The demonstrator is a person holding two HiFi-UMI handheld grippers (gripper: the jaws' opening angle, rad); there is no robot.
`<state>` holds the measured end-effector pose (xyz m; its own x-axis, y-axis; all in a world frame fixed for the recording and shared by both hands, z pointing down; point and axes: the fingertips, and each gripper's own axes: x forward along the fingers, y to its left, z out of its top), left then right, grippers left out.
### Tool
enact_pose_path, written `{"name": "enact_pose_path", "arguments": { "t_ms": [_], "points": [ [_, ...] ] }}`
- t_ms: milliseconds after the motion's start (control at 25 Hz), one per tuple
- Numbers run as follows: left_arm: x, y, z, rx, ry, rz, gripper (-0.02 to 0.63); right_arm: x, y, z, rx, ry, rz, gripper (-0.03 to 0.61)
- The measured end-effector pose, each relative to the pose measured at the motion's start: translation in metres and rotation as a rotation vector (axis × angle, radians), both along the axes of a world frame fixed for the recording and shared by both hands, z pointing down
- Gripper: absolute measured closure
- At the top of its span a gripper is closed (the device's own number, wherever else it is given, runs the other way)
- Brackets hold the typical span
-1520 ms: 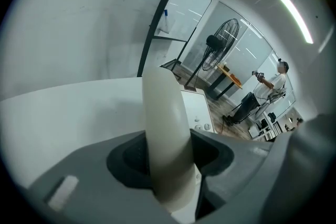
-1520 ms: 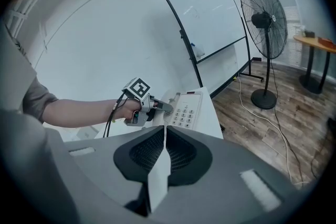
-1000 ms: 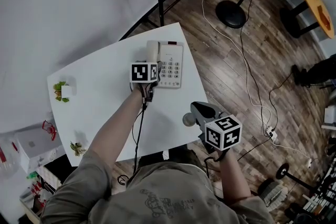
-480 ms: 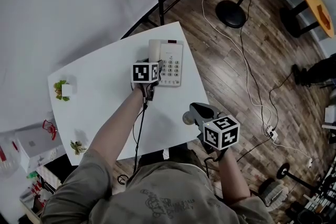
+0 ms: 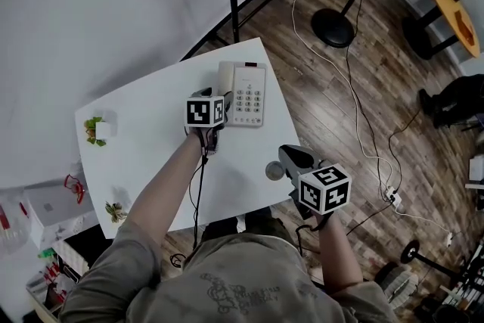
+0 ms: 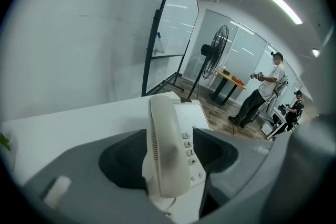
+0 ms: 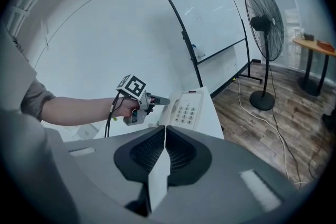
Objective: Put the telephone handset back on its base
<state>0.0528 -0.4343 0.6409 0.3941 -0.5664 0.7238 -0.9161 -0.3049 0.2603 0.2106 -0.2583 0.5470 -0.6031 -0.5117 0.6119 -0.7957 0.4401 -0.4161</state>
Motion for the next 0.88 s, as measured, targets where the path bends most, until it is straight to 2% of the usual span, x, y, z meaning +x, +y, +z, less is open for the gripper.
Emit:
{"name": "enact_pose_path", "arguments": {
  "t_ms": [160, 360, 600, 880],
  "points": [
    [-0.012, 0.013, -0.041, 0.068, 0.027, 0.007, 0.339, -0.004, -0.011, -0.036, 0.094, -0.006, 0.002, 0.551],
    [-0.034, 0.039, -0.109, 0.180, 0.052, 0.009, 0.353, -0.013, -0.021, -0.102, 0.268, -0.001, 0.000, 0.551],
    [-0.065, 0.081, -0.187, 0.331, 0.046, 0.029, 0.364, -0.035, -0.021, -0.187, 0.399, -0.178, -0.003, 0.552],
    [-0.106, 0.148, -0.273, 0.500, 0.045, 0.031, 0.401, -0.065, 0.006, -0.253, 0.629, -0.121, -0.056, 0.552]
  ]
}}
